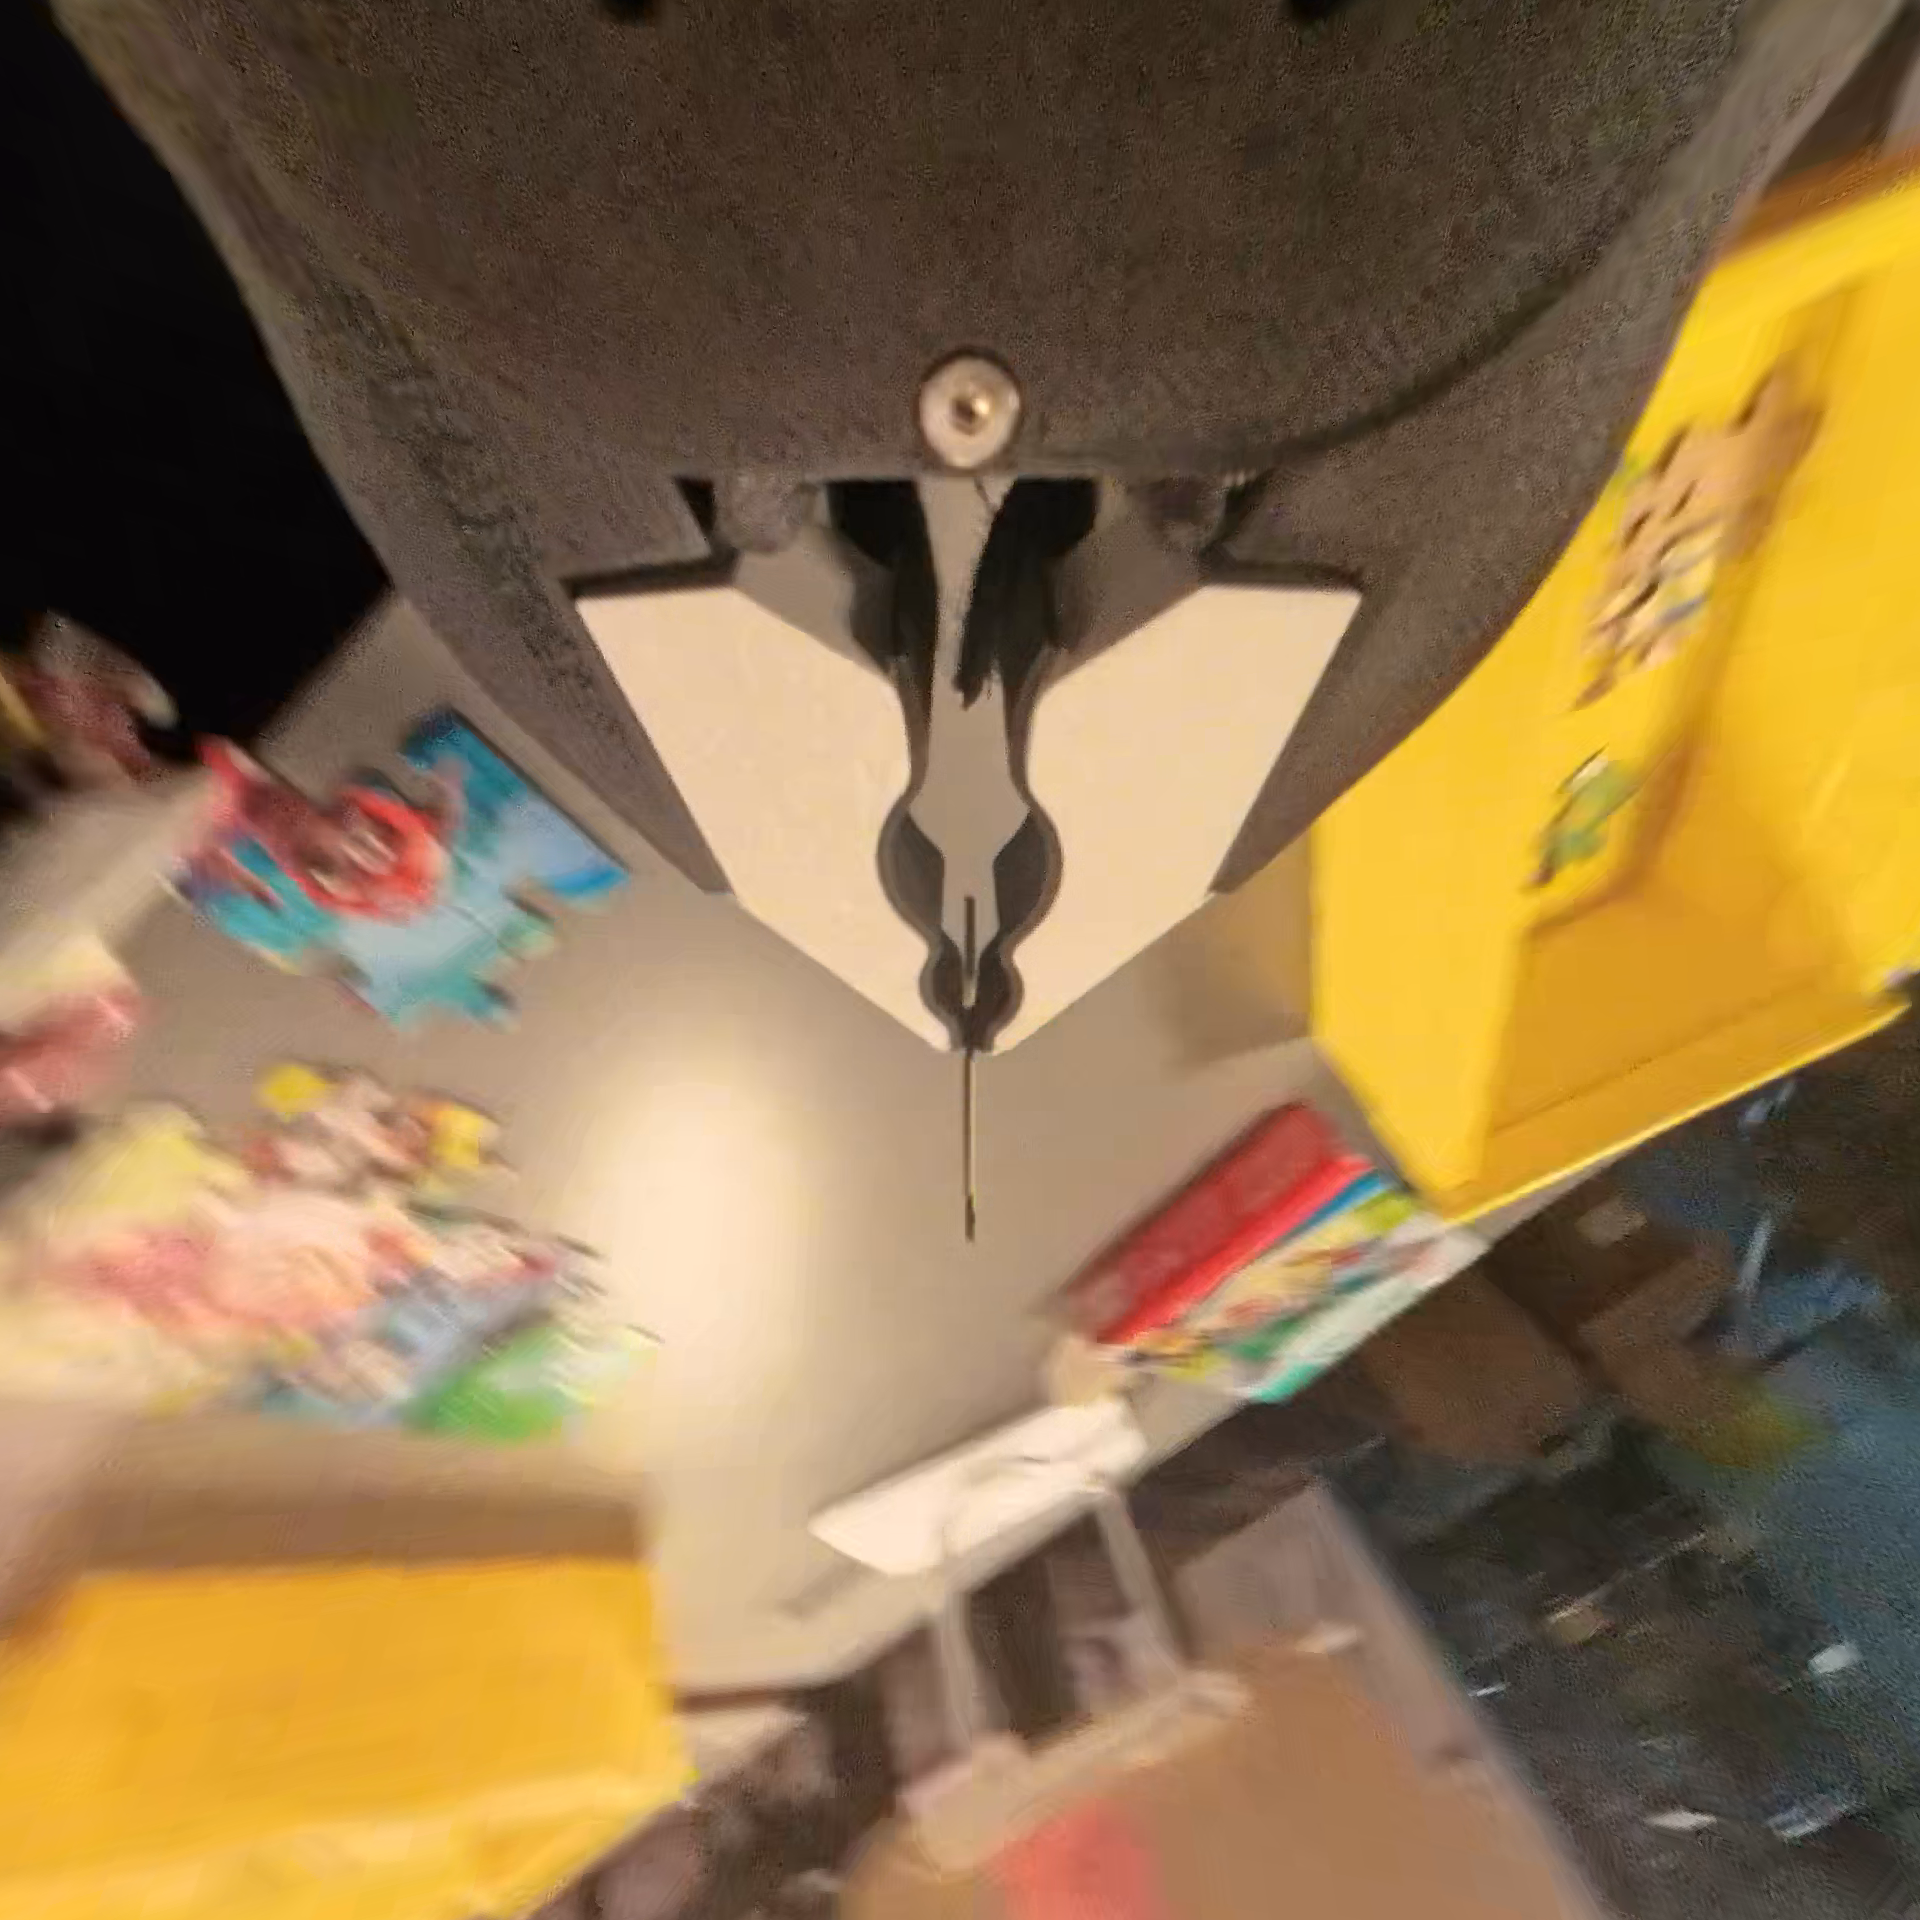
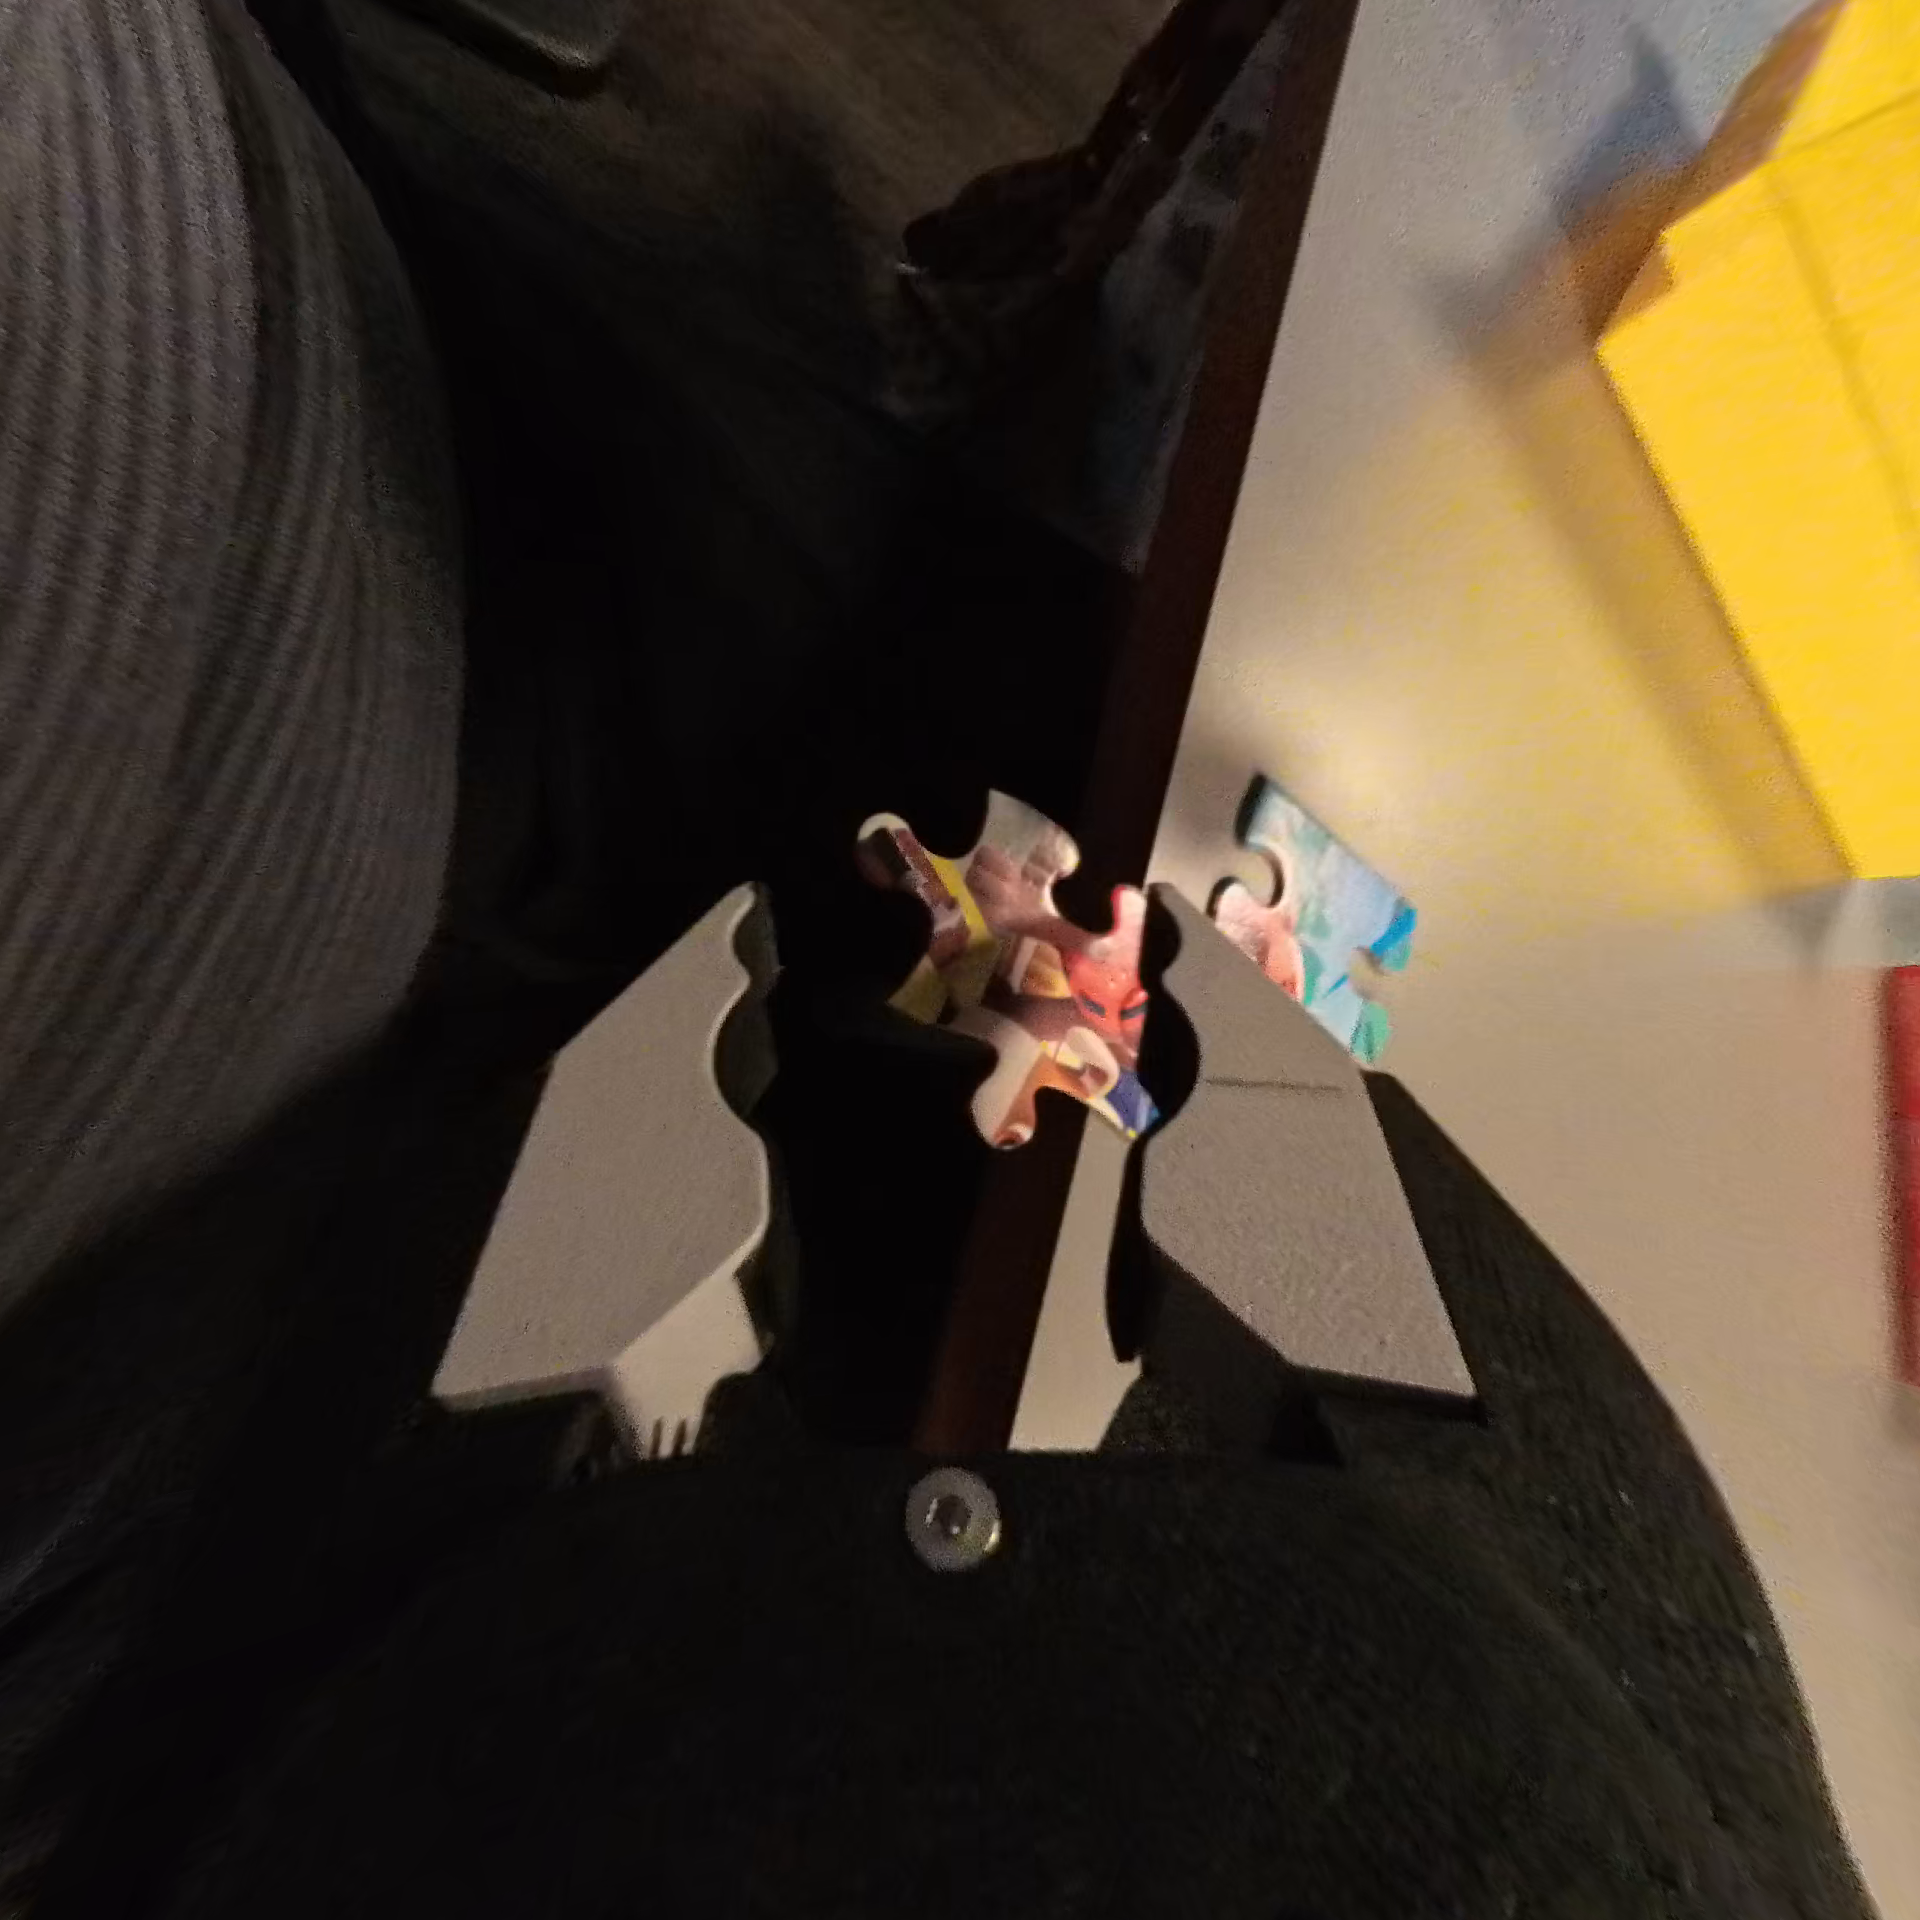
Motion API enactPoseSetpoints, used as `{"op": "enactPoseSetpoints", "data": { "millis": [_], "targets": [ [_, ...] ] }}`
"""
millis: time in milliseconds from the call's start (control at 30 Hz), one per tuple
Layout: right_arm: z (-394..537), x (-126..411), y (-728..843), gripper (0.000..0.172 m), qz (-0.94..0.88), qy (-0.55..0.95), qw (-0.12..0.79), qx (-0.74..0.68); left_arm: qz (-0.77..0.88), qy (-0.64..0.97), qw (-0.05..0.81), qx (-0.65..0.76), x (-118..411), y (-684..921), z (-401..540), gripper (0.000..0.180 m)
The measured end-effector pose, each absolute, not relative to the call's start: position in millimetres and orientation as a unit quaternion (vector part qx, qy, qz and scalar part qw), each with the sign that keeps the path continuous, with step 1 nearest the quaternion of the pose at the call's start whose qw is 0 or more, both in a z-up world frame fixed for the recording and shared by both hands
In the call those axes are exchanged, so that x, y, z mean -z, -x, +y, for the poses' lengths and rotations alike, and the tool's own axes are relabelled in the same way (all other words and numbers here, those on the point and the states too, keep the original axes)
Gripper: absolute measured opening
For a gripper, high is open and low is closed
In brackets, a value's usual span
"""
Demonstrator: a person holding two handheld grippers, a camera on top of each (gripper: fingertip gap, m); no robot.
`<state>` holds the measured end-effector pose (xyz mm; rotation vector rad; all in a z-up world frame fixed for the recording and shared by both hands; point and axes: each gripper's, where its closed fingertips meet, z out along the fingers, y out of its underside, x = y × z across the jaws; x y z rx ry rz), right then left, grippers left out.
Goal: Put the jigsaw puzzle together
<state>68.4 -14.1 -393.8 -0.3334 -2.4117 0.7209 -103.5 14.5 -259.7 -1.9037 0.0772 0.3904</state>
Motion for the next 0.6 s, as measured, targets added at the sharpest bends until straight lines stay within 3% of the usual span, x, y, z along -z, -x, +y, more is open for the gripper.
{"op": "enactPoseSetpoints", "data": {
  "millis": [67,133,167,200,233,300,400,500,600],
  "targets": [
    [-12.2,394.8,-60.3,0.045,-0.900,0.109,0.347,-0.242,-0.070,0.795,0.570,-0.196,232.8,161.5,-1.6,0.000],
    [-7.9,393.4,-52.1,0.022,-0.890,0.098,0.394,-0.207,-0.139,0.808,0.518,-0.244,226.6,217.2,-20.4,0.000],
    [-6.1,390.6,-48.8,0.020,-0.884,0.095,0.413,-0.195,-0.163,0.815,0.492,-0.261,227.6,239.9,-27.5,0.001],
    [-4.6,385.3,-45.4,0.016,-0.877,0.100,0.429,-0.193,-0.184,0.816,0.477,-0.269,227.8,257.8,-32.0,0.020],
    [-2.9,376.9,-42.2,0.009,-0.866,0.108,0.444,-0.201,-0.194,0.820,0.471,-0.260,228.8,266.1,-32.4,0.050],
    [3.7,354.0,-36.6,0.000,-0.841,0.132,0.470,-0.233,-0.174,0.820,0.502,-0.213,220.5,250.0,-19.4,0.078],
    [20.4,338.2,-30.5,0.000,-0.821,0.207,0.439,-0.302,0.030,0.788,0.591,-0.170,200.0,159.7,18.5,0.078],
    [38.4,330.5,-25.3,0.000,-0.790,0.283,0.388,-0.382,0.261,0.805,0.511,-0.152,253.0,69.9,38.8,0.076],
    [44.8,302.0,-24.0,0.000,-0.710,0.351,0.309,-0.526,0.322,0.813,0.483,-0.032,292.3,3.6,45.8,0.075]
  ]
}}
